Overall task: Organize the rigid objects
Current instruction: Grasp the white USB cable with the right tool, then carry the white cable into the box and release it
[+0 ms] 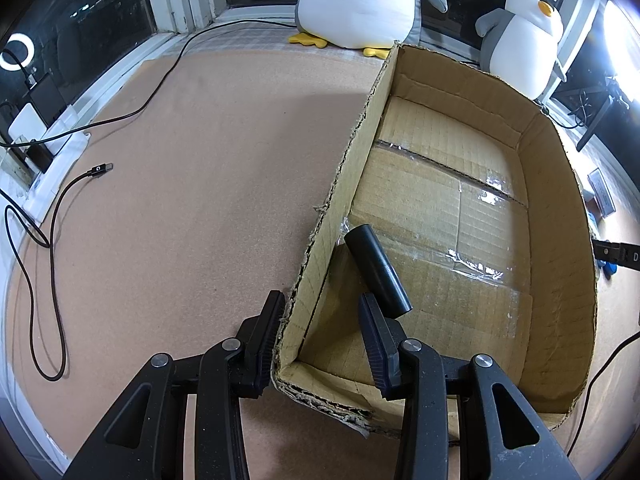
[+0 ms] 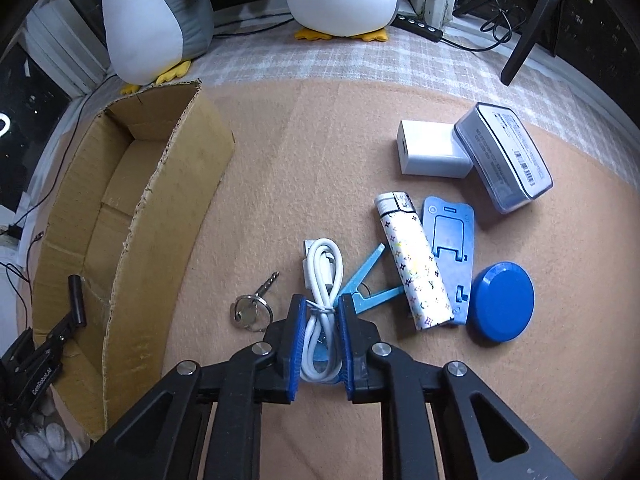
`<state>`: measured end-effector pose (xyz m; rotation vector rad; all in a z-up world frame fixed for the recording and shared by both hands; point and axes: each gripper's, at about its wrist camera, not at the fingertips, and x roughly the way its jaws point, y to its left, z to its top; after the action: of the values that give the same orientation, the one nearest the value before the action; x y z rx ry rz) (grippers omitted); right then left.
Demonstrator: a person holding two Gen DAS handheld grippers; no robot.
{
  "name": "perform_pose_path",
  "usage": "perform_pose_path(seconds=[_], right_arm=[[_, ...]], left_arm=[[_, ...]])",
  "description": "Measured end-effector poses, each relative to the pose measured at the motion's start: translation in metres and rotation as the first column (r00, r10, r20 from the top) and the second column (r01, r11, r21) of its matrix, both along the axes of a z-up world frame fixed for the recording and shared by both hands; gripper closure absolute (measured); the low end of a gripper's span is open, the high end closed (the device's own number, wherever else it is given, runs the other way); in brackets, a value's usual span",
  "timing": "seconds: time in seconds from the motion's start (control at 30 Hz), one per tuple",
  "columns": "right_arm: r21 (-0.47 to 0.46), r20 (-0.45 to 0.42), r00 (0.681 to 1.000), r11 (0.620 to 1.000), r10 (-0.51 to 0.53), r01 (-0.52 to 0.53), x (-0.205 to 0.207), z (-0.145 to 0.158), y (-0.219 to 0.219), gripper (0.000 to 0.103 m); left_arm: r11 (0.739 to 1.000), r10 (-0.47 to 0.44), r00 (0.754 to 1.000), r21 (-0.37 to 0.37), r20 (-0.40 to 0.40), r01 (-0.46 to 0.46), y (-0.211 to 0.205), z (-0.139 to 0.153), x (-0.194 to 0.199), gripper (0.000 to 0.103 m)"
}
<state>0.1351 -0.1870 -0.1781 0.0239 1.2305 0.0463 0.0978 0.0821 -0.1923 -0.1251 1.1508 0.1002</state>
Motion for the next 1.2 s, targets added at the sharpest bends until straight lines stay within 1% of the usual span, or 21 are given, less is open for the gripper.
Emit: perform_pose_path(seconds=[0.2, 0.43, 0.53, 0.6, 0.63, 0.7, 0.8, 0.87, 1.0, 1.2], right_arm=[[0.094, 0.022, 0.999, 0.995, -0.026, 0.024, -0.015, 0.006, -0.014, 0.089], [0.133, 0.06, 0.997, 0.99, -0.052, 0.043, -0.029, 0.019, -0.024, 0.09], [0.139, 0.052, 0.997, 0.989, -0.056, 0.048, -0.03, 0.016, -0.025, 0.092], [0.154, 0.026, 0.998, 0.987, -0.055, 0.051, -0.029, 0.01, -0.027, 0.092], [0.176, 0.019, 0.998, 0.983, -0.058, 0.054, -0.029, 0.009, -0.029, 0.092], [0.275, -0.017, 0.996, 0.958, -0.086, 0.087, -0.032, 0.004, -0.038, 0.092], [0.412, -0.051, 0.99, 0.901, -0.128, 0.138, -0.038, 0.0, -0.052, 0.092], [0.455, -0.063, 0.988, 0.877, -0.144, 0.156, -0.041, 0.0, -0.055, 0.092], [0.493, -0.048, 0.987, 0.856, -0.152, 0.156, -0.045, 0.007, -0.052, 0.092], [0.491, 0.034, 0.995, 0.869, -0.093, 0.064, -0.04, 0.04, -0.023, 0.092]], left_arm=[[1.0, 0.0, 1.0, -0.001, 0.0, 0.0, 0.0, 0.0, 0.0, 0.062], [1.0, 0.001, 1.0, 0.001, 0.001, -0.001, 0.0, 0.0, 0.0, 0.061], [1.0, 0.001, 1.0, 0.001, 0.001, -0.001, -0.001, 0.0, 0.001, 0.061], [1.0, 0.001, 1.0, 0.001, 0.001, -0.001, 0.0, 0.0, 0.0, 0.061], [1.0, 0.001, 1.0, 0.001, 0.001, -0.001, -0.001, 0.0, 0.001, 0.061], [1.0, 0.001, 1.0, 0.0, 0.001, -0.001, 0.0, 0.0, 0.0, 0.061], [1.0, 0.003, 1.0, -0.003, 0.001, -0.003, 0.0, 0.001, 0.001, 0.061], [1.0, 0.003, 1.0, -0.002, 0.001, -0.003, 0.0, 0.001, 0.001, 0.061], [1.0, 0.002, 1.0, -0.001, 0.001, -0.002, 0.0, 0.0, 0.001, 0.061], [1.0, 0.001, 1.0, 0.001, 0.002, -0.001, 0.0, 0.0, 0.0, 0.061]])
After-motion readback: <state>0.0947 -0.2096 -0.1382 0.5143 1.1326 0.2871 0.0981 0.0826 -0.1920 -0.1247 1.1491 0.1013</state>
